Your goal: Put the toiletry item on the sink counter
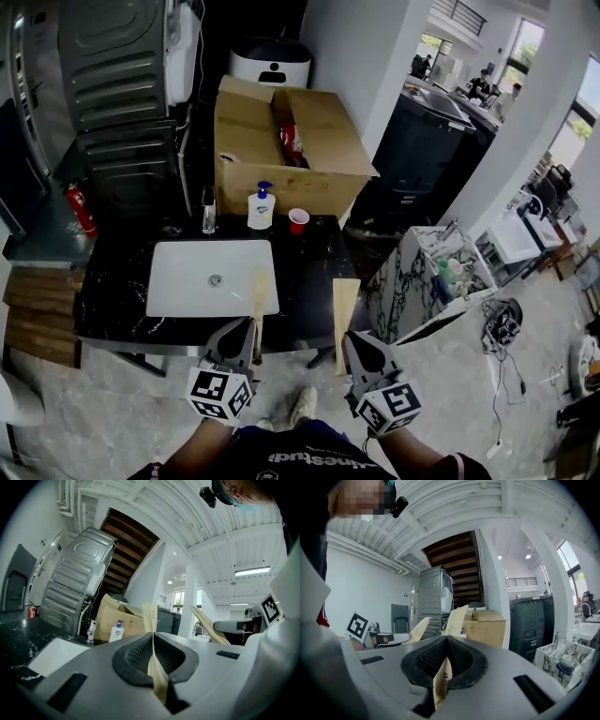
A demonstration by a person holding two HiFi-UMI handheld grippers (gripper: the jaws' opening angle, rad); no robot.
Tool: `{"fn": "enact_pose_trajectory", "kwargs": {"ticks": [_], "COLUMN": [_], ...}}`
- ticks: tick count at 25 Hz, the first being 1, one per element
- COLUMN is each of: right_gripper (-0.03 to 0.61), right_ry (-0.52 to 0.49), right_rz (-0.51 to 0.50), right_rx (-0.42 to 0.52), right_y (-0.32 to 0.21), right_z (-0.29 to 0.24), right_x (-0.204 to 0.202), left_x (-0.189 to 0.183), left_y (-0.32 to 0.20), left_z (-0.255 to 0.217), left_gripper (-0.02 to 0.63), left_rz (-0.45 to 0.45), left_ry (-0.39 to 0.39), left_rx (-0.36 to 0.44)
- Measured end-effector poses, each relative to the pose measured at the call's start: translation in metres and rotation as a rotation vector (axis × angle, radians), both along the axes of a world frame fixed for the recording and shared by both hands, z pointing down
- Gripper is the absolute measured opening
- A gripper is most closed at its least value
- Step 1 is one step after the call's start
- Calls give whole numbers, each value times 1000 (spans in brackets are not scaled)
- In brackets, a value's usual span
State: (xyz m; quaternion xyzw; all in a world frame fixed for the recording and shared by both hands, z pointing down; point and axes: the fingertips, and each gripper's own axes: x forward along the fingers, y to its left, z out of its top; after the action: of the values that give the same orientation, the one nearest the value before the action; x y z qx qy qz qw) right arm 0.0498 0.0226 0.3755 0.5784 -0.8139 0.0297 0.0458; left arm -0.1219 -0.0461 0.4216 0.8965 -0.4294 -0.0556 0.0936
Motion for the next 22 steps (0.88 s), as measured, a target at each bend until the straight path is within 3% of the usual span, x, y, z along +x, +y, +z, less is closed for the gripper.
{"fn": "enact_pose_trajectory", "kwargs": {"ticks": [10,22], "right_gripper": [38,38], "right_ry": [-62,-140], "right_rz": [-96,-201], "right_rx": [-4,-47], "right_y": [-103,-217], "right_z": [19,33], "right_x": [52,141], "left_x": [67,150], "left_y": [-77,-212], "left_z": [32,121], "left_gripper": [20,20], "left_rz": [-69,-215], "left_ry": [-44,-120], "left_rx": [-95,-382]}}
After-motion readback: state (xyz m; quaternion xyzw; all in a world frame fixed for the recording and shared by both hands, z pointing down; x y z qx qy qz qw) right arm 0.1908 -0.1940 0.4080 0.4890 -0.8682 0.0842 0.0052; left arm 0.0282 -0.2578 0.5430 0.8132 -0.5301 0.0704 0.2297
